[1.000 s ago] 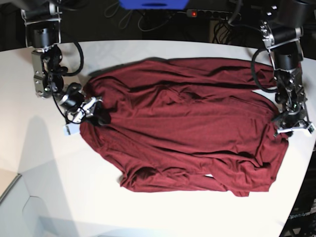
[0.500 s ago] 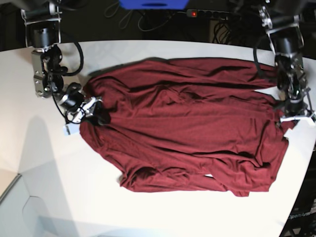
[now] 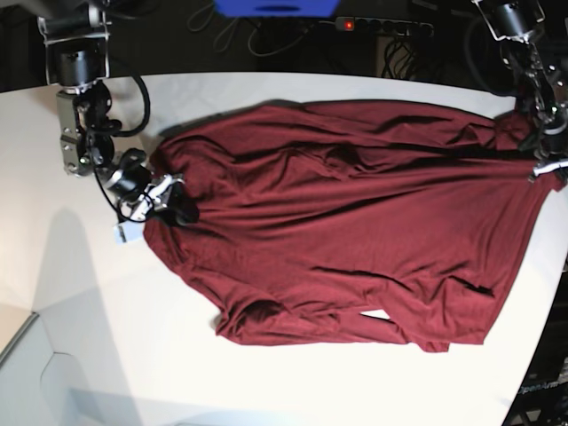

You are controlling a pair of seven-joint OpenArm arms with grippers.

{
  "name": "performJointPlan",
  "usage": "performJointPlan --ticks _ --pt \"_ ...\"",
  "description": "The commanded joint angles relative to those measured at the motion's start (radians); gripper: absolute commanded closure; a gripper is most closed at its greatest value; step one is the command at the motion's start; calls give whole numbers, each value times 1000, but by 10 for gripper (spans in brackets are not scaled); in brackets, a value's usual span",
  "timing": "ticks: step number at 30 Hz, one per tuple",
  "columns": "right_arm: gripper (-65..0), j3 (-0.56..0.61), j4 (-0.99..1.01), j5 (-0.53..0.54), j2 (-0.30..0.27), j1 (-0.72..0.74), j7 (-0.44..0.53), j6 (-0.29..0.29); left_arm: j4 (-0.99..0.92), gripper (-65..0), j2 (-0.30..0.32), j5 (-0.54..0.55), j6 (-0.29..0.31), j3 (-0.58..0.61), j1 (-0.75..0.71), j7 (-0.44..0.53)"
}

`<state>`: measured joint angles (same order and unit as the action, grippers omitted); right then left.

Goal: Layout the t-shirt on the table in an organized manner, then fold the t-shirt properly
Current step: 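Grasp the shirt side with the left gripper and pull it outward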

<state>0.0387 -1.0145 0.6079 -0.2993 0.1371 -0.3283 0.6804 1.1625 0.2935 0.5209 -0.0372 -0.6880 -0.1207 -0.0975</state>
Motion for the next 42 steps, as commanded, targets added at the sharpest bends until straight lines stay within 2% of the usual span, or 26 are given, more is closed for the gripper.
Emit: performJointPlan --ticks 1,9,19,26,34,37,42 --pt "-216 -3 -7 -10 -11 9 -19 -9 23 -2 19 -2 -2 -19 -14 32" --pt "-216 -3 -7 -10 -13 9 -19 -9 24 -2 3 -2 -2 -86 -72 32" --pt "-216 -3 -45 -9 -16 9 -19 -9 21 -6 -23 -2 -2 -85 -56 29" --pt "-221 -70 -151 -10 -11 -31 -28 -14 26 -83 -23 -2 -2 -92 -12 -97" --pt "-221 -70 -30 -10 -19 -9 -19 -14 75 -102 -44 0 -2 -94 0 -103" --pt "-219 -72 4 -10 -41 2 -19 -17 127 -103 -64 0 -2 -94 -1 -104" --pt "-219 -188 23 -12 -41 -1 -19 -17 161 -104 -66 0 -2 -91 -1 -104"
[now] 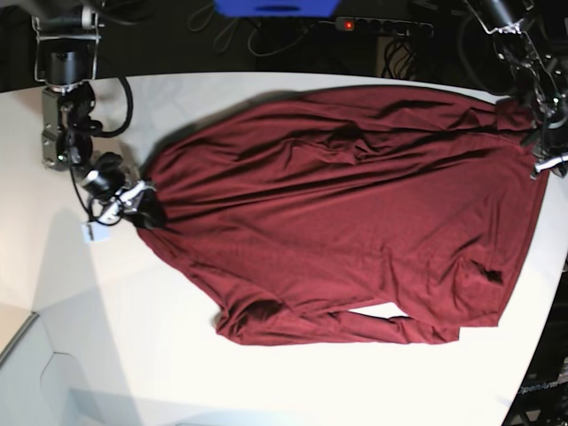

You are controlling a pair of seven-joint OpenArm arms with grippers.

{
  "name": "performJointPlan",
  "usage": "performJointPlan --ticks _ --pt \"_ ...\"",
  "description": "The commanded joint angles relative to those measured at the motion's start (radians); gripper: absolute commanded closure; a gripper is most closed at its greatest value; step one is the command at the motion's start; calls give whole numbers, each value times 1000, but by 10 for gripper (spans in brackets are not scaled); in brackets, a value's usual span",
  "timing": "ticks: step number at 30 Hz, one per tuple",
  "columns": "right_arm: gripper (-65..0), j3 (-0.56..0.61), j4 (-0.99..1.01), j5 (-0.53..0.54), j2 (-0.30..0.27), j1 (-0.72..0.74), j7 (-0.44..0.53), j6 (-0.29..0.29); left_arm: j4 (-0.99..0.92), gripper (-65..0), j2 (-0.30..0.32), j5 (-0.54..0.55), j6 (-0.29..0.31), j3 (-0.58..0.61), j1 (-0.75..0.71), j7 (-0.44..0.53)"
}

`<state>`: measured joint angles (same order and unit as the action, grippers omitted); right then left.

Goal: Layout the t-shirt on the table in an organized manner, then fold the t-shirt properly
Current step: 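Grasp the shirt side with the left gripper and pull it outward, then grasp the shirt side edge with the left gripper and drag it along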

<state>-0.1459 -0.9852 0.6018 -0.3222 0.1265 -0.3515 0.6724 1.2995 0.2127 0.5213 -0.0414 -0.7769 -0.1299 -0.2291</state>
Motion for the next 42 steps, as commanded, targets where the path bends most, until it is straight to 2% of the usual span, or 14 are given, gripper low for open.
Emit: performJointPlan --ticks 1,11,20,22,29,32,36,39,42 --pt "-219 -24 -7 -6 -18 9 4 -9 27 -104 15 0 2 -2 9 27" --pt "-219 -123 -11 -4 -47 -20 -2 -9 119 -104 -6 0 2 -2 36 27" --pt "-219 -123 -13 -4 -48 -9 1 -9 122 -104 -32 0 -2 4 141 23" --pt "-219 -123 -13 -4 -48 -8 2 -7 121 -104 -58 -3 -1 4 174 -11" --pt "-219 -123 -14 -4 -45 20 1 -3 121 -104 -75 -2 2 3 263 -111" --pt "-220 -123 -67 -4 -44 20 2 -3 119 -105 -80 0 2 3 295 -145" --pt "-219 -123 -157 -4 -28 12 1 -4 114 -105 -124 -3 2 6 347 -206" --pt "-218 -125 -189 -4 -24 9 -1 -6 58 -105 -146 -11 2 55 392 -200" --pt "-218 -125 -189 -4 -22 17 -2 -7 -59 -105 -146 -13 1 165 447 -138"
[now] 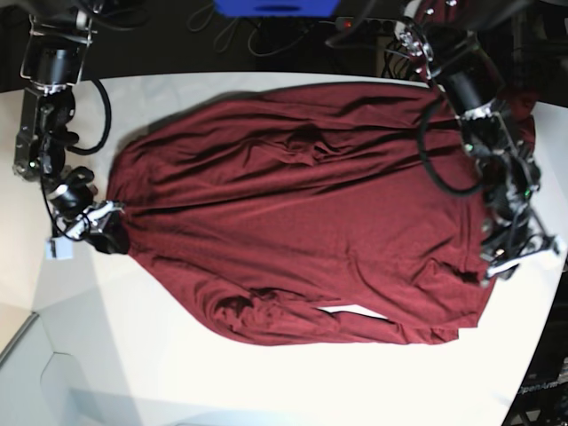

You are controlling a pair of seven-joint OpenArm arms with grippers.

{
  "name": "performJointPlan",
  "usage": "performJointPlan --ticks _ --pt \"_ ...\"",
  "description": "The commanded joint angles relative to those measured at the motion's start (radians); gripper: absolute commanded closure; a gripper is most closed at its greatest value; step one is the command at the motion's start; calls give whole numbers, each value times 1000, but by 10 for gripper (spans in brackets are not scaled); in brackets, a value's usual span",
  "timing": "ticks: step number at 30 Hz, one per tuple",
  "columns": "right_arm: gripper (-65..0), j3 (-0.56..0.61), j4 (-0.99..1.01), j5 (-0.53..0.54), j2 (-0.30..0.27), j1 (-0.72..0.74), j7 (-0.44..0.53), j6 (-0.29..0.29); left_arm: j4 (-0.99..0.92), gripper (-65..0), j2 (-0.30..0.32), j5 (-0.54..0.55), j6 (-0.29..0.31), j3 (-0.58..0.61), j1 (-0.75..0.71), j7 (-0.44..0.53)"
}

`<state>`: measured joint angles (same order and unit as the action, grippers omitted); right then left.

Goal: Layout the t-shirt on the table in an organized manner, then fold the t-shirt properly
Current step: 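Grasp the shirt side edge with the left gripper and drag it along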

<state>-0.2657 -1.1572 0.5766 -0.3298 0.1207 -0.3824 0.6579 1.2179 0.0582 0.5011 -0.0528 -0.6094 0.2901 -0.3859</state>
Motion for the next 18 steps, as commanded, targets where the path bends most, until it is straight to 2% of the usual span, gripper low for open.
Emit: performJointPlan --ticks 1,7,11,14,18 --pt "-218 -2 -16 21 -15 24 29 7 -19 -105 16 8 12 29 45 48" --pt "-218 1 -16 21 -15 26 27 7 -257 -105 85 9 8 205 114 192" --pt "-218 1 -16 19 -15 26 27 7 -304 -105 113 9 8 213 116 238" --pt "-218 1 -16 19 -15 21 27 7 -350 -105 148 9 8 213 128 244" --pt "-218 1 -16 19 -13 17 27 7 -425 -105 164 9 8 213 176 244"
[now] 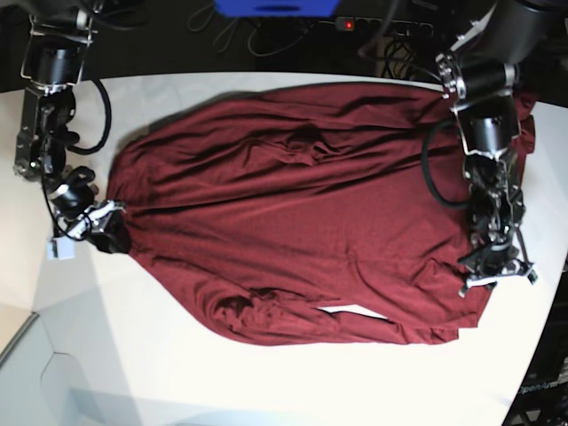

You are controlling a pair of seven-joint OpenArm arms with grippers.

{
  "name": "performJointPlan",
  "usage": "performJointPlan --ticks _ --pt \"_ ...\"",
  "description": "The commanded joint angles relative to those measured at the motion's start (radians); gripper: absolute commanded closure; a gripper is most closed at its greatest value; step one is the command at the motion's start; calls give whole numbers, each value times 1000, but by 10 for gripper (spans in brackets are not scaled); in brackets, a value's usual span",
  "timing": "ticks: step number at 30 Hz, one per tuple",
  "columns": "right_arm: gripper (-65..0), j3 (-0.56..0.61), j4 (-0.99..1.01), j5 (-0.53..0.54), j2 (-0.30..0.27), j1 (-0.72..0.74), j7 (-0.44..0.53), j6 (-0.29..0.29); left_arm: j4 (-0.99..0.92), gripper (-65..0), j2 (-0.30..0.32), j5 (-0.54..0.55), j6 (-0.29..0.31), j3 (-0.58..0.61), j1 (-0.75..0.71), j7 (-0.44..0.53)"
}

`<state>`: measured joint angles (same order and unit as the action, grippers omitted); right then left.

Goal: Layout the t-shirt on the table in an organized manner, then fold the t-shirt properly
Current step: 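Grasp the shirt side edge with the left gripper and drag it along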

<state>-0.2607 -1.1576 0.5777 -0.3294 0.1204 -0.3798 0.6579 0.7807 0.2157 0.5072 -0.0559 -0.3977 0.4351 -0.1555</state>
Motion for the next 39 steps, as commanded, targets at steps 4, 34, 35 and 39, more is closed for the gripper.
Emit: performJointPlan --ticks 4,34,35,39 --pt "-218 -2 -15 18 3 15 23 7 -79 -105 18 3 11 7 89 14" --pt "-218 -2 -14 18 5 -6 23 7 -238 -317 15 3 12 154 149 204" --pt "-218 -2 -14 18 5 -6 23 7 -246 -317 15 5 12 164 150 216" --pt "-218 -4 -14 18 2 -6 23 9 -257 -316 15 6 12 167 153 233"
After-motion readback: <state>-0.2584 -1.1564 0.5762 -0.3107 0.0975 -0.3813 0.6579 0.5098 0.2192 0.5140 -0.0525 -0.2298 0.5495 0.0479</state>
